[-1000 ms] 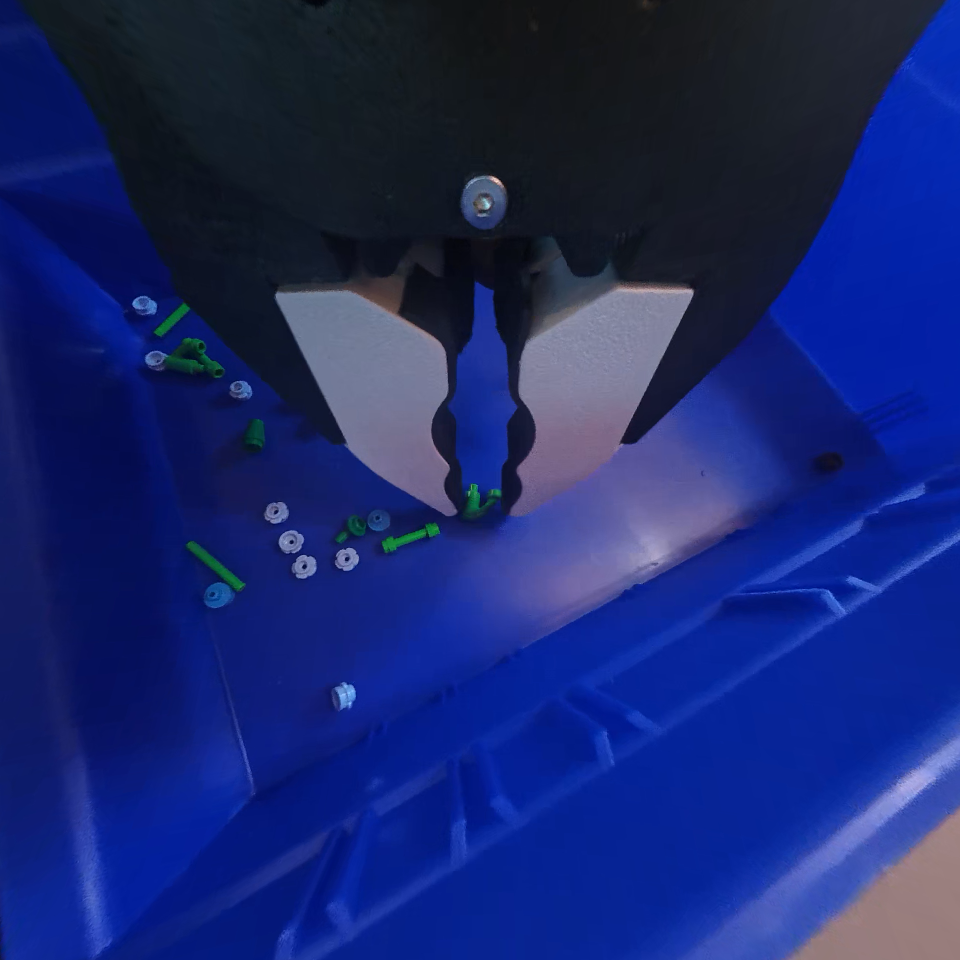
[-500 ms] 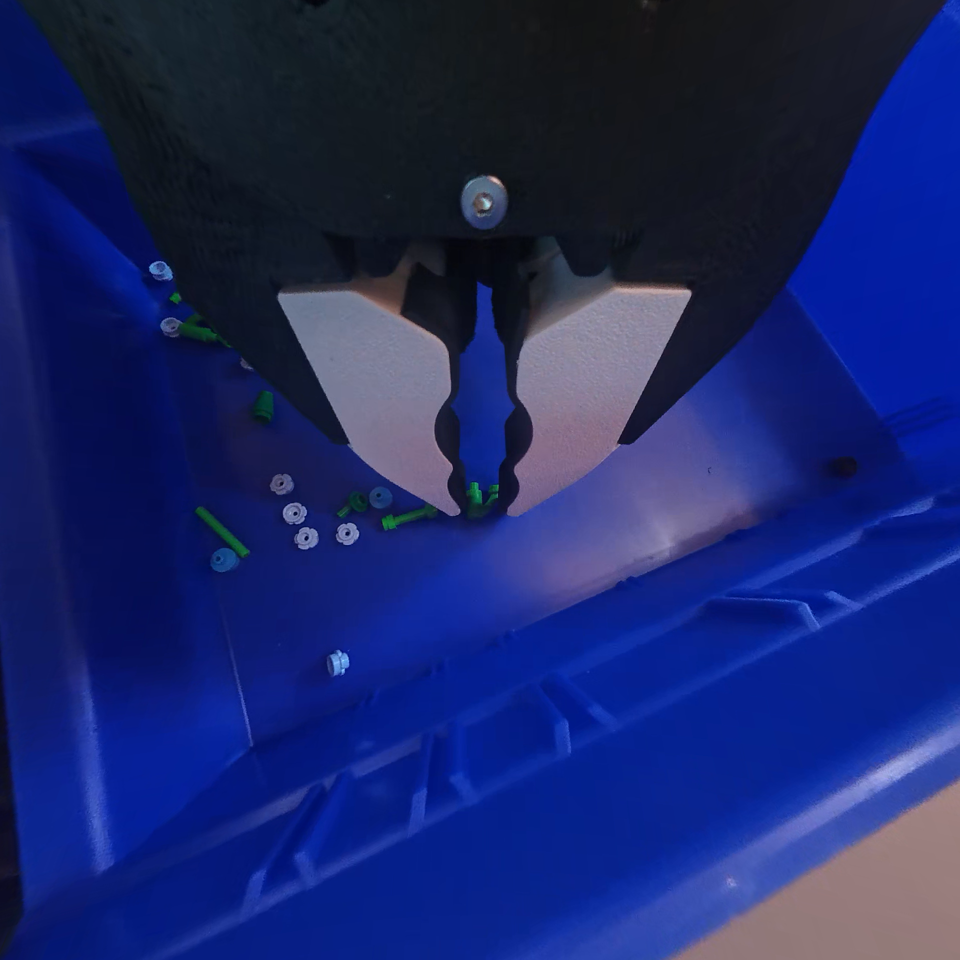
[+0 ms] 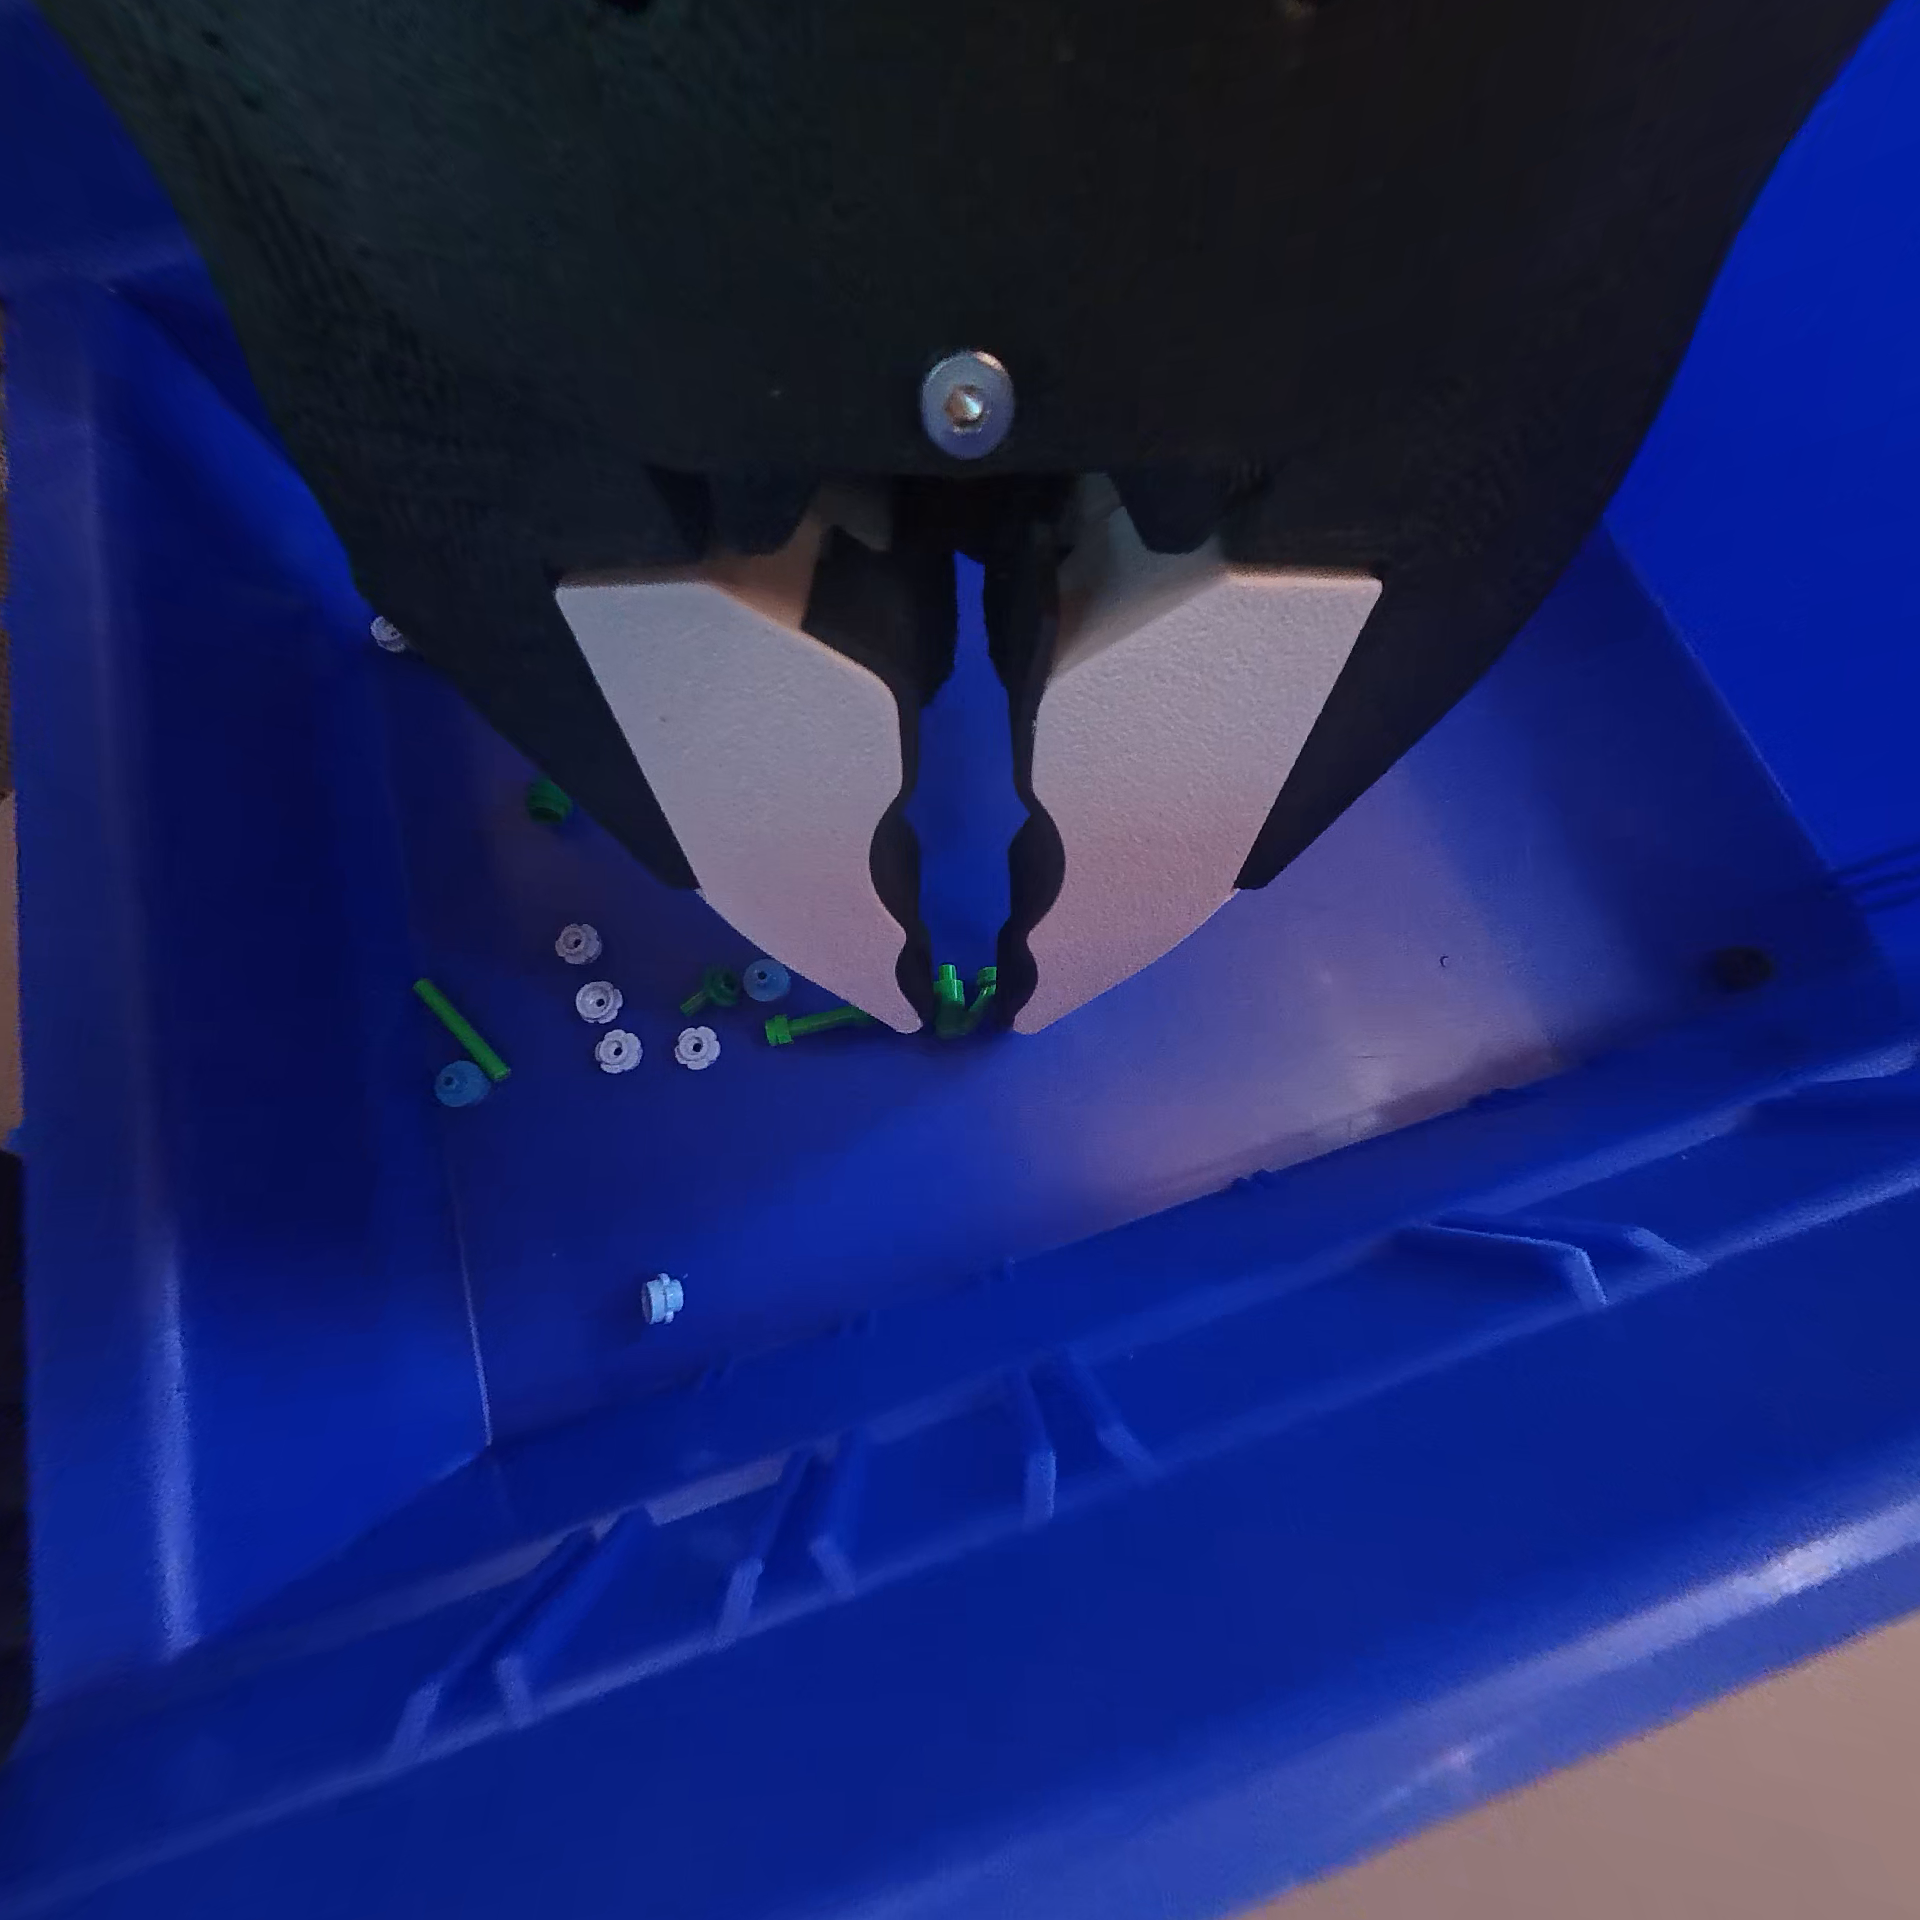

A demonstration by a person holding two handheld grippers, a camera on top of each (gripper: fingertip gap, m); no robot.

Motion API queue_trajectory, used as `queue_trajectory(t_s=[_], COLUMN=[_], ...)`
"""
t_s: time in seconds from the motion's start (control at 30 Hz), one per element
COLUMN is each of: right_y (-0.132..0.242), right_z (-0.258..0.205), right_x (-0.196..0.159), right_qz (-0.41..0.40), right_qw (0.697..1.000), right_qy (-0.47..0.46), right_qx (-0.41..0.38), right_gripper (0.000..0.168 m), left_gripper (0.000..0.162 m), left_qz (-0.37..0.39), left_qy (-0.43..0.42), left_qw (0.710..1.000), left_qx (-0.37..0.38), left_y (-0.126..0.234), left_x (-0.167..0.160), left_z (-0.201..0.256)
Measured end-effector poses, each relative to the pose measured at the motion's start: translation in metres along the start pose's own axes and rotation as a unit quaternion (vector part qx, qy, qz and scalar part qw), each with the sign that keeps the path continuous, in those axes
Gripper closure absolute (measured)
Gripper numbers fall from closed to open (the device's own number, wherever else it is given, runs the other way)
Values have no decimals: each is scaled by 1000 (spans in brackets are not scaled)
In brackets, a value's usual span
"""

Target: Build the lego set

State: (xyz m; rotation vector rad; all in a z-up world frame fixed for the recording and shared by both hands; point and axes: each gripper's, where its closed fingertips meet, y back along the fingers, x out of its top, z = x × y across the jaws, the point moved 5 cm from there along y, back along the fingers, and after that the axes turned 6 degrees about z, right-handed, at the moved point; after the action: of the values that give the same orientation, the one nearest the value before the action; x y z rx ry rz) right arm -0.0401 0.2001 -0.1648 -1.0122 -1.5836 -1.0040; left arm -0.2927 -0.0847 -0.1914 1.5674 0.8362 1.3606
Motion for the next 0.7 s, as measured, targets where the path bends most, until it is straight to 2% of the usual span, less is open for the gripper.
queue_trajectory(t_s=[0.13,0.2,0.3,0.37,0.47,0.57,0.7], right_y=[-1,-1,-1,-1,-1,0,1], right_z=[0,0,0,0,-1,-1,-2], right_x=[0,-1,-1,-1,-1,-1,0], right_qz=[-3,-5,-8,-9,-10,-5,0], right_qw=[1000,1000,1000,1000,1000,1000,1000], right_qy=[2,1,4,9,12,16,25], right_qx=[-1,-1,-7,-9,-9,-12,-17], right_gripper=[155,155,155,155,155,155,155], left_gripper=[149,146,138,129,120,118,118], left_qz=[-6,-12,76,90,-12,-97,-144], left_qy=[-13,-21,13,10,-12,35,38], left_qw=[1000,999,997,995,1000,995,989], left_qx=[3,32,1,-31,8,-9,14], left_y=[0,5,32,50,57,47,35], left_x=[1,1,17,18,-7,-25,-37], left_z=[0,-5,-2,8,14,31,44])
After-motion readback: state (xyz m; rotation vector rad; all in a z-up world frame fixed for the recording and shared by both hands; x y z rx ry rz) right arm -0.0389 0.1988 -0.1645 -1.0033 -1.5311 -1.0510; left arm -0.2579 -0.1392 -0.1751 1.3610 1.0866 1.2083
